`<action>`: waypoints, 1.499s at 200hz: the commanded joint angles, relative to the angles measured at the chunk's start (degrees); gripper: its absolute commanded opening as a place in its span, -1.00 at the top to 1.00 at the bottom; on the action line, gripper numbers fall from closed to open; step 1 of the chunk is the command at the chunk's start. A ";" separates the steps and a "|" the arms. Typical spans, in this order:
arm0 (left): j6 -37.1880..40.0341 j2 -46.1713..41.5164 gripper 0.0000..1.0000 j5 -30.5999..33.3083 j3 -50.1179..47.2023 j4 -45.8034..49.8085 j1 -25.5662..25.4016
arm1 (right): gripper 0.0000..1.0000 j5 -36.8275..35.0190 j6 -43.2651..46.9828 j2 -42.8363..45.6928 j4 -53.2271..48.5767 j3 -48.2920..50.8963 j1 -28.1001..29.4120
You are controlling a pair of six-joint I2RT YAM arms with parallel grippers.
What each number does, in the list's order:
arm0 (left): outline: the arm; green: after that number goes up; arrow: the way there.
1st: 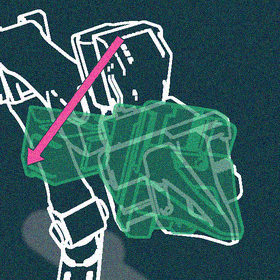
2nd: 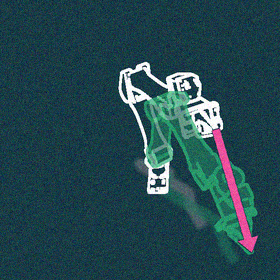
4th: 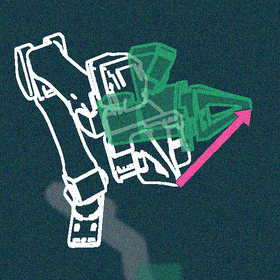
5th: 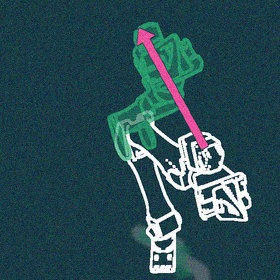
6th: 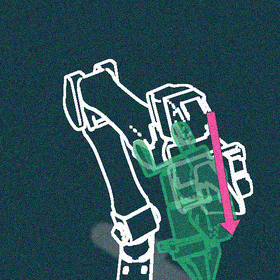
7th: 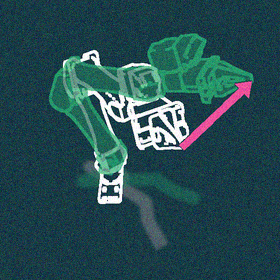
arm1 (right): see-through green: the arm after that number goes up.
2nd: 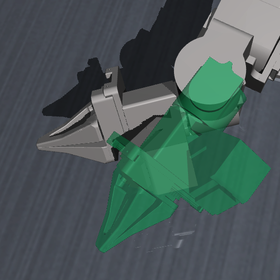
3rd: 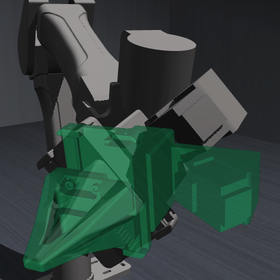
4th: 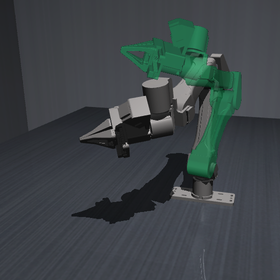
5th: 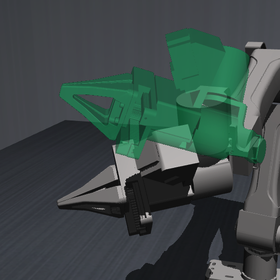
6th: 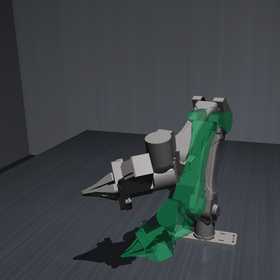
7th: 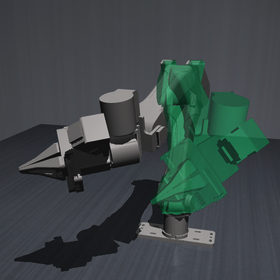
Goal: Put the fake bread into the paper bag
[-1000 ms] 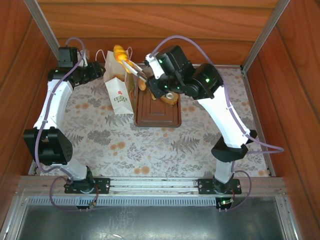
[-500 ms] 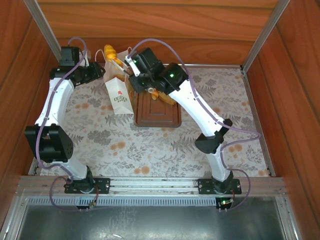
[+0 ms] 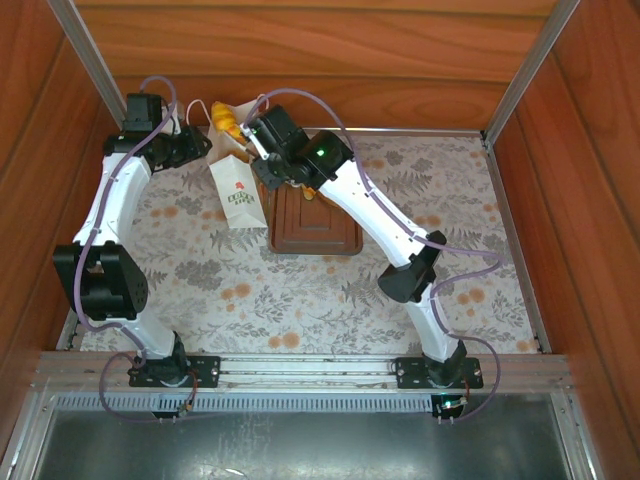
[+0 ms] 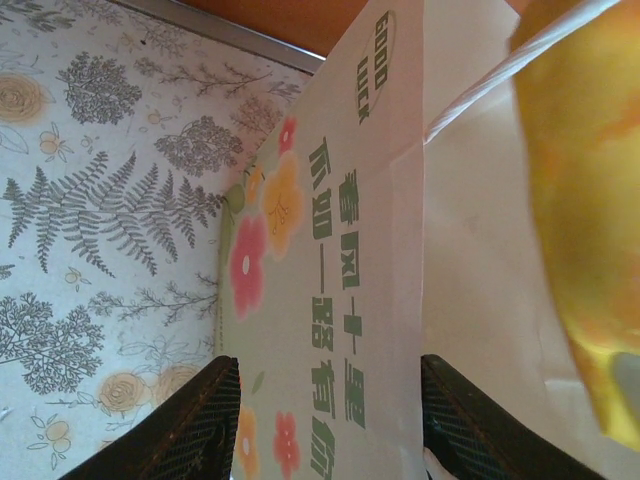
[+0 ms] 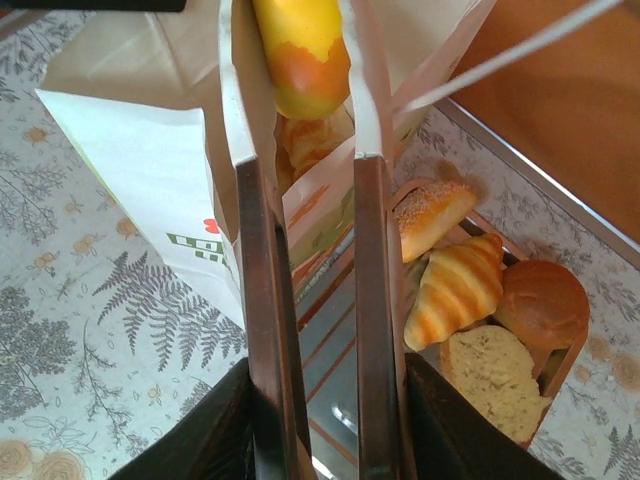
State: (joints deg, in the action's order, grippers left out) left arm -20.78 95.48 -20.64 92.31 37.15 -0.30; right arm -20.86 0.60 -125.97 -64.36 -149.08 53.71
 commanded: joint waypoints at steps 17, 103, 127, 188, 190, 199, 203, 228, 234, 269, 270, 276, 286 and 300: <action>0.57 0.36 -0.01 0.64 0.98 0.57 -0.32 | 0.14 -2.43 0.59 -0.23 -0.46 0.01 0.48; 0.39 0.15 -0.01 1.09 1.13 0.65 -0.63 | 0.01 -1.95 0.20 1.12 -0.50 0.34 0.50; 0.52 -0.14 0.00 0.96 1.05 0.65 -0.66 | 0.01 -0.45 -0.41 2.08 -0.15 0.36 0.43; 0.60 -2.47 -0.01 0.70 0.42 0.65 -0.69 | 0.02 6.08 -3.71 11.97 0.96 5.37 0.49; 0.66 -2.53 -0.01 0.63 0.41 0.65 -0.74 | 0.02 6.27 -3.75 12.46 1.05 5.86 0.46; 0.80 -3.05 -0.02 0.53 0.28 0.60 -0.86 | 0.02 6.83 -3.93 14.28 1.13 7.47 0.43; 0.78 -3.31 -0.02 0.60 0.22 0.58 -0.82 | 0.02 6.98 -4.07 15.06 1.01 8.11 0.43; 0.73 -5.33 -0.08 0.67 -0.76 0.56 -0.96 | 0.02 6.32 -4.47 19.70 0.46 12.69 0.43; 0.73 -6.05 -0.10 0.73 -1.11 0.56 -0.99 | 0.02 5.67 -4.39 20.90 0.58 14.29 0.41; 0.66 -10.98 -0.14 1.18 -4.53 0.17 -1.05 | 0.02 2.50 -5.44 28.21 0.46 24.17 -0.47; 0.61 -11.17 -0.14 1.16 -4.70 0.14 -1.08 | 0.02 2.41 -5.52 28.49 0.50 24.57 -0.50; 0.26 -12.34 -0.16 1.46 -5.65 -0.17 -1.07 | 0.02 1.96 -5.96 29.90 0.62 26.42 -0.75; -0.82 -14.35 -0.20 1.66 -7.83 -1.40 -1.06 | 0.02 1.70 -6.60 33.24 1.22 29.75 -1.15; -2.03 -17.33 -0.26 1.22 -11.23 -3.56 -1.11 | 0.02 1.69 -7.86 36.94 2.46 34.82 -2.19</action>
State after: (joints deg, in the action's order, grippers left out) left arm -21.10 82.61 -19.57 85.32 36.23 -0.95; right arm -17.15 -4.27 -95.11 -64.07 -119.94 52.99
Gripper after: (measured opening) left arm 0.610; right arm 0.492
